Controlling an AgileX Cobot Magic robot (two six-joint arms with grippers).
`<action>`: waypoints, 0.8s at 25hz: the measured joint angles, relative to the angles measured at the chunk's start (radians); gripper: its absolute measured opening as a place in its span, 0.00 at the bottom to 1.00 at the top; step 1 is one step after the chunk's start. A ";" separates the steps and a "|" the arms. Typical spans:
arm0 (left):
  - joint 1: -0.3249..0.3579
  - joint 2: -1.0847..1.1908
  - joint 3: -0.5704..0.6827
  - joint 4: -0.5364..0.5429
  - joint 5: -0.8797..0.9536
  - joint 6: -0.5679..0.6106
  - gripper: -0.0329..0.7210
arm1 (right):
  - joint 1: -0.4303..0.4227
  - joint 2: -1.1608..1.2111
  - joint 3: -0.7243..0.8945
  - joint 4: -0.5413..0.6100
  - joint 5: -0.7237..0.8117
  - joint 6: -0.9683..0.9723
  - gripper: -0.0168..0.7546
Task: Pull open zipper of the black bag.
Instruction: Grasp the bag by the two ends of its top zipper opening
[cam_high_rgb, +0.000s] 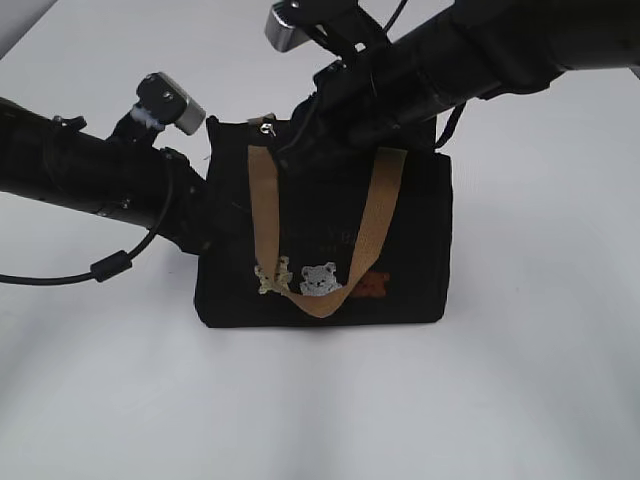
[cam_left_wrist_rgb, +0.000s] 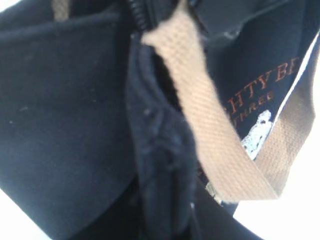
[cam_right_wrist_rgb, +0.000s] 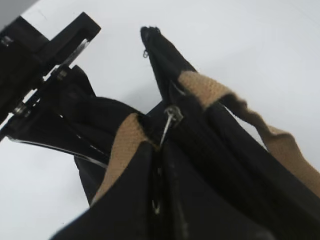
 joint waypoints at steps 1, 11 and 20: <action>0.000 0.001 0.000 0.001 0.002 0.000 0.13 | 0.000 0.000 -0.001 -0.023 0.004 0.025 0.04; -0.003 0.002 0.000 0.000 0.011 0.000 0.13 | -0.185 -0.120 0.000 -0.164 0.278 0.319 0.03; -0.005 0.000 -0.001 0.001 0.011 -0.022 0.20 | -0.389 -0.195 0.001 -0.197 0.537 0.437 0.20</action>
